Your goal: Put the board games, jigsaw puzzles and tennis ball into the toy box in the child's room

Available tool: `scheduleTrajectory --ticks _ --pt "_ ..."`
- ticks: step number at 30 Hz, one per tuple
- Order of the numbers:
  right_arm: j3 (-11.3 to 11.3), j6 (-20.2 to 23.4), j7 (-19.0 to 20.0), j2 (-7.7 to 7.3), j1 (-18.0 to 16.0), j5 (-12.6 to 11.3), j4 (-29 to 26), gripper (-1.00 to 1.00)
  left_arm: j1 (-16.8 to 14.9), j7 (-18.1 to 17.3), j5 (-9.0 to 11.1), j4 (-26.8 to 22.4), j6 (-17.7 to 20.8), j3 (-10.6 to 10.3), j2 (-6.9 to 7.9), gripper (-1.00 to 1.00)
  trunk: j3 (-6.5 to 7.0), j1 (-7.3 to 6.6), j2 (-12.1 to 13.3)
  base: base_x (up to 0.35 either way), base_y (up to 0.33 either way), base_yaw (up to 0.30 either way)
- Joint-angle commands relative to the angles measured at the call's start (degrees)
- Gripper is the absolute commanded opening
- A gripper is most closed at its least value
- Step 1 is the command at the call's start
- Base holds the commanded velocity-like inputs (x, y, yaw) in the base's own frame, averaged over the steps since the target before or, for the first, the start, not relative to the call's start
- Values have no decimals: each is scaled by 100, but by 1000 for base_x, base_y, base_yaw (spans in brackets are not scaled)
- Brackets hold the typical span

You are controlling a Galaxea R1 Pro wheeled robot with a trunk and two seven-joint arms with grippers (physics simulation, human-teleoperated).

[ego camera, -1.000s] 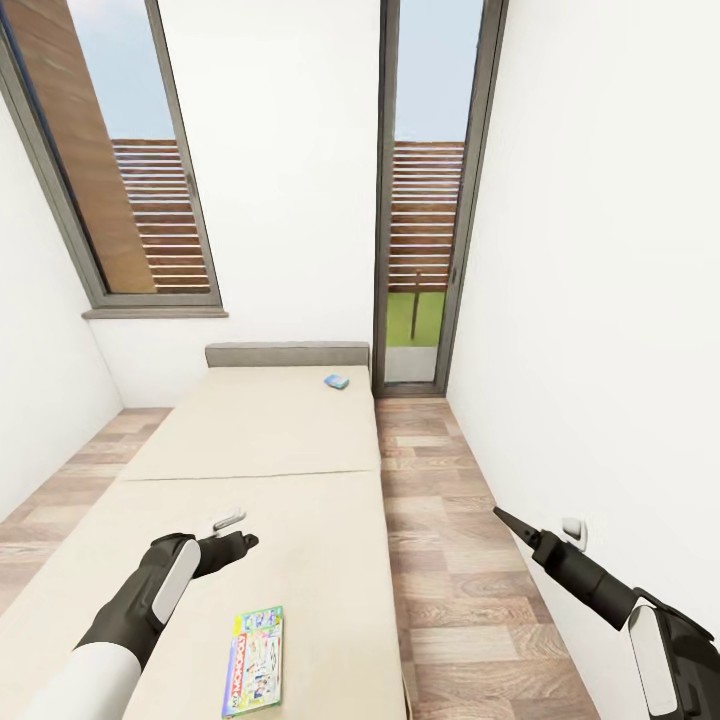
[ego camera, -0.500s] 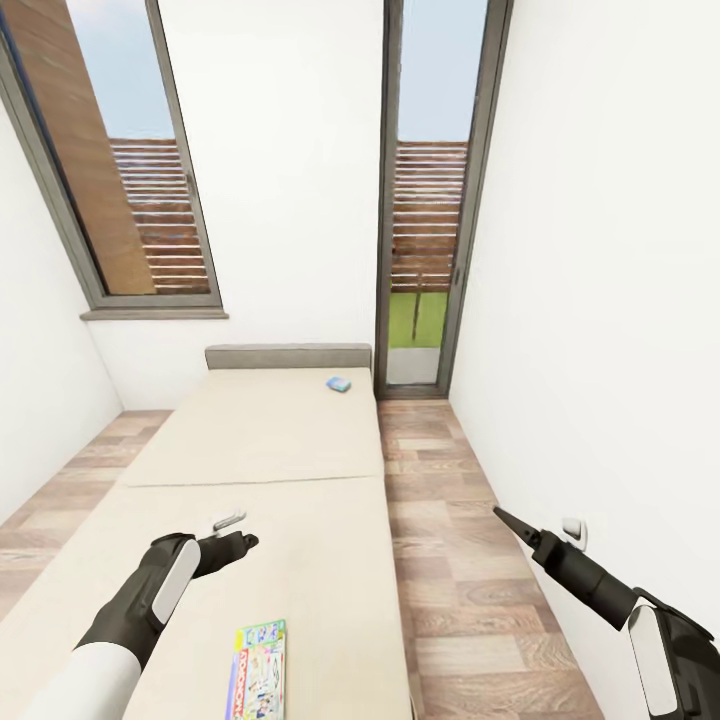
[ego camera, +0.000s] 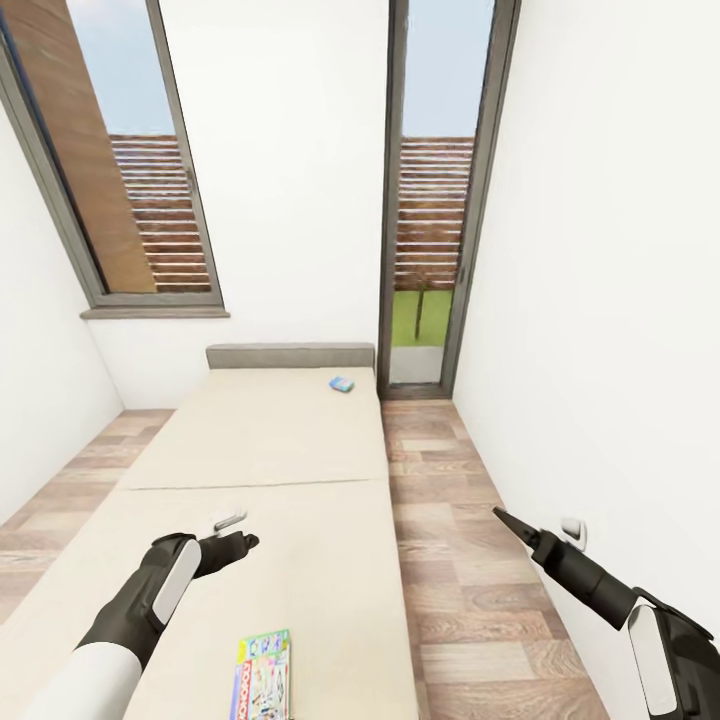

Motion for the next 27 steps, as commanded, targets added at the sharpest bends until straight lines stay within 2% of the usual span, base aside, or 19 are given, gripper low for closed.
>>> scheduleTrajectory --ticks 1,10,15,19,22,27 --pt "-4 38 7 0 -5 -23 0 100 -4 53 59 -8 28 -1 -1 100 -21 4 -14 4 2 58" --pt "0 65 -7 -3 -6 -21 -12 100 -38 76 -17 -7 58 -14 -24 100 -98 4 -14 1 0 63" --pt "11 60 -10 -7 -6 -15 -3 100 -59 112 -92 74 -10 -199 -35 100 -140 4 -14 0 0 65" --pt "12 64 -11 -12 -11 -13 -1 100 -86 127 -318 125 -253 -292 -45 100 -175 4 -14 0 0 65" --pt "4 73 -11 -16 -9 -13 -3 100 -160 138 -595 212 -475 -315 -70 100 -200 4 -14 0 0 65" --pt "9 90 -18 -11 -6 -13 -26 100 -208 142 -920 495 -690 -333 -354 100 -243 4 -14 0 0 67"
